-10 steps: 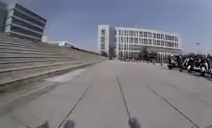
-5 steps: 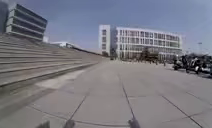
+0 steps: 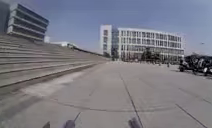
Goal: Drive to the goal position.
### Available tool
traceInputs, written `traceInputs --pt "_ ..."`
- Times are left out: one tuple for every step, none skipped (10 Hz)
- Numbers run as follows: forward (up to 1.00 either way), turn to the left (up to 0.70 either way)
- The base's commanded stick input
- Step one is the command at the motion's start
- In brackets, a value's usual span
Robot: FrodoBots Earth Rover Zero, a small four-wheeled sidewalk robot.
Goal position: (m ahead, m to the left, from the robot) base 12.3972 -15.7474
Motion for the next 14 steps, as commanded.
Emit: traceInputs --pt "1.00 -0.24" --pt "1.00 0.00" --pt "1.00 0.00" --pt "1.00 0.00" --pt "1.00 0.00" --pt "1.00 -0.16" --pt "1.00 -0.27" --pt "1.00 -0.22" --pt "1.00 0.00" --pt "1.00 0.00" --pt "1.00 0.00" --pt "1.00 0.00" --pt "1.00 -0.22" --pt "1.00 -0.27"
